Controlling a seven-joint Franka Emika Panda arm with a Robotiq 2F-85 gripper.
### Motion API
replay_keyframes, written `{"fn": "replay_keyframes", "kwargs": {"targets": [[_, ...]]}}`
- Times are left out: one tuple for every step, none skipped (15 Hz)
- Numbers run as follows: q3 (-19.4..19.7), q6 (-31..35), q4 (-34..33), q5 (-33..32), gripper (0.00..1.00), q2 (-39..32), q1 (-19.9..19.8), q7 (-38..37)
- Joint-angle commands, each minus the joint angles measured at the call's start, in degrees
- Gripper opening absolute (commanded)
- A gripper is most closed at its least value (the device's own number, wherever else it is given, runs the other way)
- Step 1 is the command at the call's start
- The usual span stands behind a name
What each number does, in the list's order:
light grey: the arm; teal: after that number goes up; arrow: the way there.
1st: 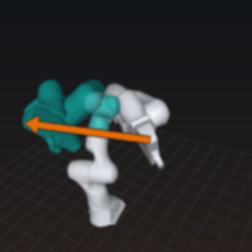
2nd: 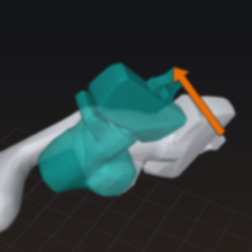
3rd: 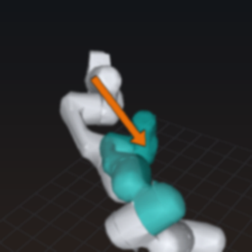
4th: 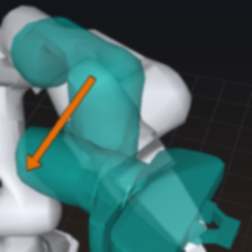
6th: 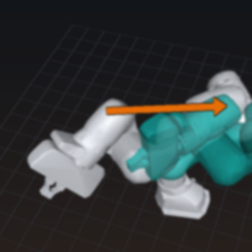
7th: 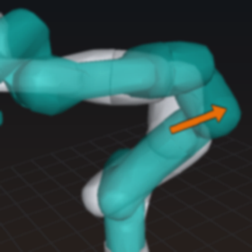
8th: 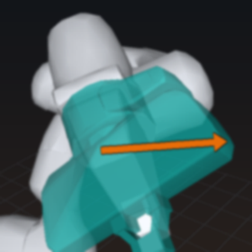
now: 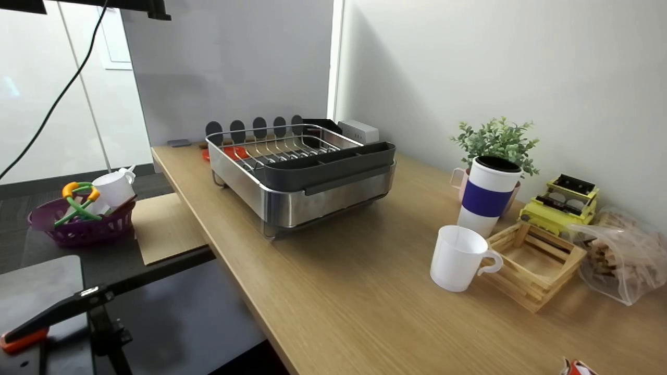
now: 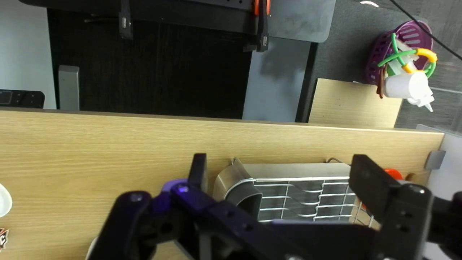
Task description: Take the white cup and put it in the dish rack
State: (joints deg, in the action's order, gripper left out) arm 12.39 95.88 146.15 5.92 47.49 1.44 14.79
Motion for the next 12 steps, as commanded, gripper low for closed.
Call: {"fn": "replay_keyframes", "kwargs": {"targets": [[-0.07,2.04,-2.24,-0.18,1.00,-2.47,-1.16,1.58],[0.04,2.66,-2.79,-0.21,1.00,-2.97,-1.20,1.56],[0.18,3.13,-3.61,-0.29,1.00,-3.69,-1.19,1.65],[0.32,3.76,-4.30,-0.33,1.00,-4.34,-1.18,1.76],[0.51,4.34,-5.25,-0.26,1.00,-5.30,-1.14,1.81],[0.73,4.72,-6.22,-0.12,1.00,-6.39,-1.11,1.78],[0.98,5.19,-7.28,-0.11,1.00,-7.65,-1.09,1.96],[1.16,5.50,-8.26,-0.05,1.00,-8.81,-1.11,1.98],[1.48,5.77,-9.34,0.05,1.00,-10.29,-1.07,2.24],[1.65,5.88,-10.26,0.10,1.00,-11.48,-1.13,2.30],[1.95,6.05,-11.23,0.22,1.00,-13.04,-1.18,2.54],[2.22,6.07,-12.14,0.41,1.00,-14.46,-1.23,2.77]]}}
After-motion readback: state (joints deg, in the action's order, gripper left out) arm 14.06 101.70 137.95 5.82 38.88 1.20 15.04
